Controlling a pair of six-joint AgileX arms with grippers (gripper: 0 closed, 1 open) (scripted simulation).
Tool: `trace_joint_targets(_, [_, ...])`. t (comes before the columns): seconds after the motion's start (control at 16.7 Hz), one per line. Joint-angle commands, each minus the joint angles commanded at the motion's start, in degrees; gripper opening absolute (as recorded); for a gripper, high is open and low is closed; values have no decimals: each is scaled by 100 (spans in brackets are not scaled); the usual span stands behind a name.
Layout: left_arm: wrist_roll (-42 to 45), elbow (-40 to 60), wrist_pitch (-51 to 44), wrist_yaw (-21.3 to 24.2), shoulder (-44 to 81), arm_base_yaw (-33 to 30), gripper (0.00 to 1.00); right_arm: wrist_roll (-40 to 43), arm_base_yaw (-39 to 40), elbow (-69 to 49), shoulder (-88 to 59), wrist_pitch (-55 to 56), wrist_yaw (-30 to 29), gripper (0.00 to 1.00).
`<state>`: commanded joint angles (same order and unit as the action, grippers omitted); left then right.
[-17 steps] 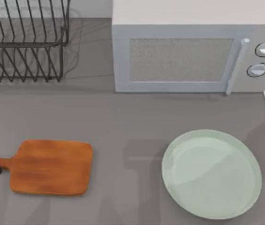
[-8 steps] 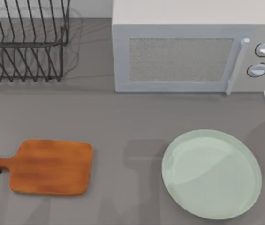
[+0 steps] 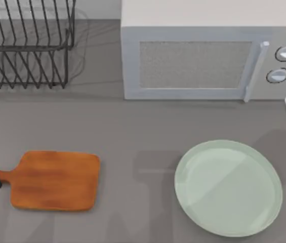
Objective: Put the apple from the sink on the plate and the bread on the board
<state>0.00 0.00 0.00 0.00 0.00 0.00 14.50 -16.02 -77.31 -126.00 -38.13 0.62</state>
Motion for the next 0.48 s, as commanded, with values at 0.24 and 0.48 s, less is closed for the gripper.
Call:
trace_joint_targets(0.24, [0, 0, 0, 0, 0, 0, 100, 9, -2, -352, 593, -1019, 6, 0])
trace_joint_targets(0.48, [0, 0, 0, 0, 0, 0, 100, 10, 0, -433, 762, -1205, 7, 0])
